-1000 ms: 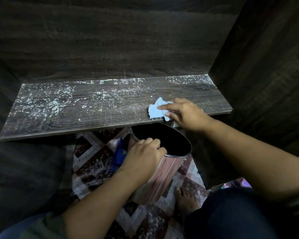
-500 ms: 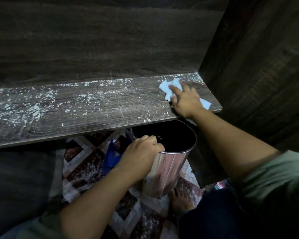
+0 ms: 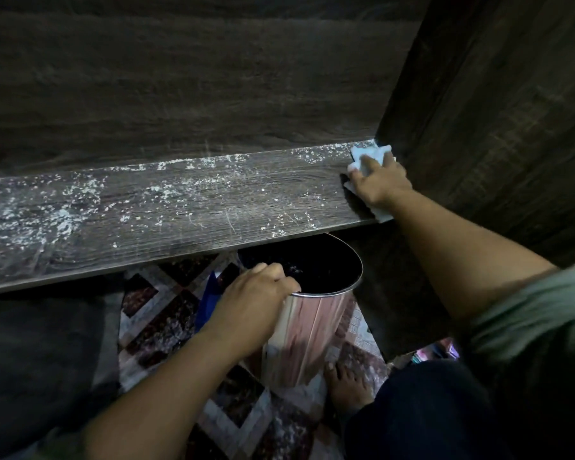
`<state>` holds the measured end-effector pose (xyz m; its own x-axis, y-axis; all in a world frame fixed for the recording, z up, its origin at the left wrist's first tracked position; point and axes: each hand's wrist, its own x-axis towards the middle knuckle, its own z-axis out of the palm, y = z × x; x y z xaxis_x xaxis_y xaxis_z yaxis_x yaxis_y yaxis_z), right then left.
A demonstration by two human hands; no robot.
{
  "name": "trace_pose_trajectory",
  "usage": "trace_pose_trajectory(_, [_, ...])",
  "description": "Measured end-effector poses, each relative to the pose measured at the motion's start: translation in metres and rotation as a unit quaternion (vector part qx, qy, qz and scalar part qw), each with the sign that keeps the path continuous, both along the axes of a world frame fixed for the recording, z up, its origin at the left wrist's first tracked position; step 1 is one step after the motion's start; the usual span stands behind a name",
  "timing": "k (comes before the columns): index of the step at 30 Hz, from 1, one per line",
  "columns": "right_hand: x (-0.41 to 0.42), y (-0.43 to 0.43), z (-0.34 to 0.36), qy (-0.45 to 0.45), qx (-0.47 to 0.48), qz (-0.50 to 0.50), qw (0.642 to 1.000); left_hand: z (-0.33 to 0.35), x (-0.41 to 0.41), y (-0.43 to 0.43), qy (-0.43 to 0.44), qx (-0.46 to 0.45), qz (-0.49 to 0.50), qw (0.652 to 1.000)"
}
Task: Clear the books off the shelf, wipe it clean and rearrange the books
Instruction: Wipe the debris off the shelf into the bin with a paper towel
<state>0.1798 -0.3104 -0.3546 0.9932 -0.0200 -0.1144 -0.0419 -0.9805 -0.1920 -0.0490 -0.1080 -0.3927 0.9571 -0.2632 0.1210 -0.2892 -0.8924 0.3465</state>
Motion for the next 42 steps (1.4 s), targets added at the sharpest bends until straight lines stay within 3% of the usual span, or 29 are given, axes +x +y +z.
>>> trace_pose_trajectory(8, [-0.024, 0.04, -0.015, -0.068, 0.055, 0.192, 0.978, -0.007, -0.006, 0.008, 0.004, 0.025, -0.011, 1.0])
trace_pose_trajectory(15, [-0.062, 0.058, -0.019, -0.084, 0.105, 0.249, 0.959, -0.006, -0.014, 0.015, 0.012, 0.047, -0.003, 0.999])
trace_pose_trajectory(22, [-0.094, 0.056, -0.012, -0.064, 0.127, 0.314, 0.939, 0.001, -0.023, 0.021, 0.0, 0.041, -0.004, 0.999])
trace_pose_trajectory(25, [-0.105, 0.048, 0.0, -0.01, 0.145, 0.356, 0.923, 0.001, -0.025, 0.026, 0.001, 0.048, 0.0, 0.999])
trace_pose_trajectory(28, [-0.104, 0.043, 0.022, 0.042, 0.204, 0.336, 0.919, 0.003, -0.026, 0.029, -0.002, 0.044, -0.008, 0.999])
trace_pose_trajectory(34, [-0.054, 0.065, 0.032, -0.105, 0.187, 0.229, 0.95, 0.003, -0.027, 0.031, -0.004, 0.026, -0.004, 1.0])
trace_pose_trajectory(38, [-0.035, 0.086, -0.006, -0.033, 0.128, 0.17, 0.977, 0.003, -0.026, 0.031, 0.001, 0.024, -0.007, 1.0])
trace_pose_trajectory(40, [-0.038, 0.092, -0.019, -0.038, 0.081, 0.186, 0.978, 0.004, -0.026, 0.033, -0.002, 0.018, -0.008, 1.0])
trace_pose_trajectory(42, [-0.044, 0.093, -0.019, -0.031, 0.096, 0.226, 0.969, 0.005, -0.026, 0.033, 0.0, 0.012, -0.009, 1.0])
